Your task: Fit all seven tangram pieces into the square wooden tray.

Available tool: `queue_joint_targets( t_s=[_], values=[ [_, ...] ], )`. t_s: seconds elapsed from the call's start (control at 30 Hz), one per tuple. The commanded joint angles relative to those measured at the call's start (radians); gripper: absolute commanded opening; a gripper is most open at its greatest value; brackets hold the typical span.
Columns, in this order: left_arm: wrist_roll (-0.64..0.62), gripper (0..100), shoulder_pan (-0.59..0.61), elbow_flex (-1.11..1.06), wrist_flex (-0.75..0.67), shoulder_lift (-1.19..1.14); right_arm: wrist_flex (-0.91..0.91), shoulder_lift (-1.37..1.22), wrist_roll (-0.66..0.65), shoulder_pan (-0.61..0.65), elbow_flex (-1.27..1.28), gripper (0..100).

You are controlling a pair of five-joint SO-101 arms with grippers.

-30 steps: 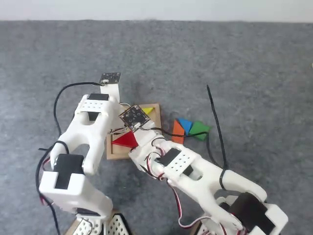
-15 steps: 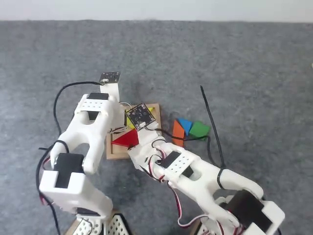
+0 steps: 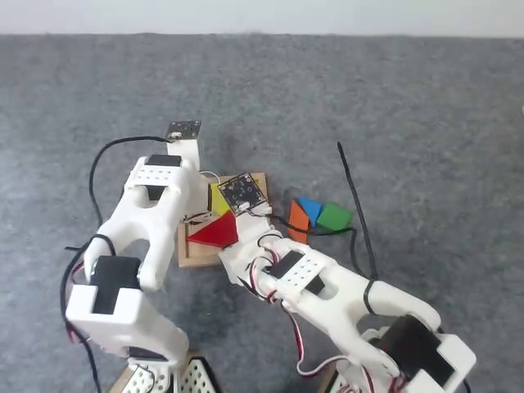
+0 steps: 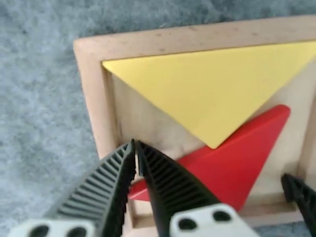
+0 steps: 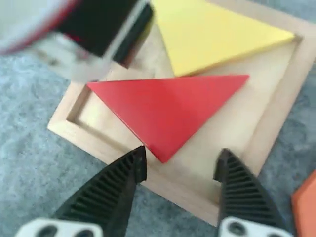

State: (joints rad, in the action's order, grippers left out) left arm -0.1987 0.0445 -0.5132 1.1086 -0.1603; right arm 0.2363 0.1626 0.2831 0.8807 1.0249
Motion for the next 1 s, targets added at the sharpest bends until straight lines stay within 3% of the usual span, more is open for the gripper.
queue_joint_targets(
  t_s=[0.0,0.17,0.37,0.5,0.7,0.87,0.97],
  values=[
    [0.003,1,0.021,0.031,0.025,0.006,0.038,-0.036,0.015,-0.021,-0.06,27.0],
    [0.003,1,0.023,0.031,0.023,0.008,0.165,-0.082,0.008,0.022,-0.16,18.1],
    [0.009,1,0.023,0.033,0.026,0.008,0.236,-0.096,-0.155,0.016,-0.173,8.4],
    [0.008,1,0.023,0.033,0.025,0.008,0.252,-0.101,-0.193,0.051,-0.184,9.8],
    [0.011,1,0.04,0.033,0.023,0.008,0.245,-0.107,-0.152,0.065,-0.199,13.1],
    [0.017,1,0.04,0.033,0.028,0.008,0.254,-0.151,-0.157,0.03,-0.249,3.4],
    [0.112,1,0.017,0.031,0.028,0.008,0.243,-0.182,-0.17,-0.002,-0.279,1.7]
  ],
)
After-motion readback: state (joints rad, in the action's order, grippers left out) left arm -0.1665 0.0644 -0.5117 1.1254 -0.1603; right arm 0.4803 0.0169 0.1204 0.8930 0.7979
